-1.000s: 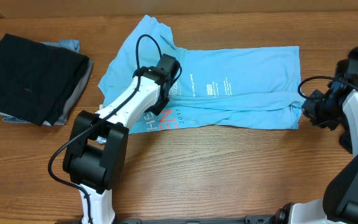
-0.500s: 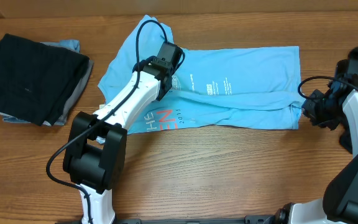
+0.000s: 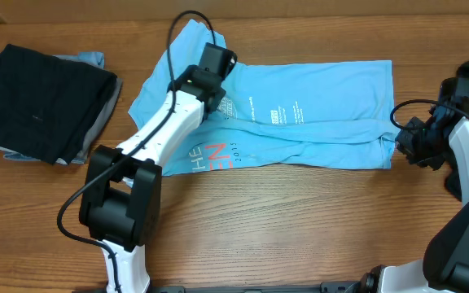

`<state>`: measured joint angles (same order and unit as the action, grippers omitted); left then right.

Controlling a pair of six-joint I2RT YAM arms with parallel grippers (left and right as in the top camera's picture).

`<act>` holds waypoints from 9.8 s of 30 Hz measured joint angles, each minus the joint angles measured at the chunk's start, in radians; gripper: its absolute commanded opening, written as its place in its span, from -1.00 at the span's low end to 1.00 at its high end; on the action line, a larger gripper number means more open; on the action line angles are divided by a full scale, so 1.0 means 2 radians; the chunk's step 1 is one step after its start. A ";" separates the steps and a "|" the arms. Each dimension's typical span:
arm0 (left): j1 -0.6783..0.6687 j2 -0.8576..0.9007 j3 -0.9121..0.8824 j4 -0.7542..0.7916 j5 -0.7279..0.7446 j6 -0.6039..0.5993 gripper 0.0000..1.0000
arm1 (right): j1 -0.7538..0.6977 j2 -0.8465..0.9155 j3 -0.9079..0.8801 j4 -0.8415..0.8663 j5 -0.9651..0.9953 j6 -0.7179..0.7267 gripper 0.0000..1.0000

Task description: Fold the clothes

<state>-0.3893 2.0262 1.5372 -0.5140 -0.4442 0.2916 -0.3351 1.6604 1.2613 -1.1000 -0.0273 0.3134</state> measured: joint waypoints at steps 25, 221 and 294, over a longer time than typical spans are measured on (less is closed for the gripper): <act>0.070 0.003 -0.002 -0.212 0.196 0.080 0.05 | 0.000 0.000 0.000 0.005 0.000 0.000 -0.51; 0.057 0.128 0.145 -0.112 0.232 -0.202 -0.25 | 0.000 0.000 0.000 0.017 -0.016 -0.003 -0.31; 0.162 0.127 0.246 -0.273 0.327 -0.278 1.00 | 0.243 0.123 0.002 0.263 0.047 -0.569 -0.92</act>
<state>-0.0647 2.2803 2.0300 -1.0595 0.2100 -0.2634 0.1513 1.9057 1.2648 -0.5735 0.0673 -0.8249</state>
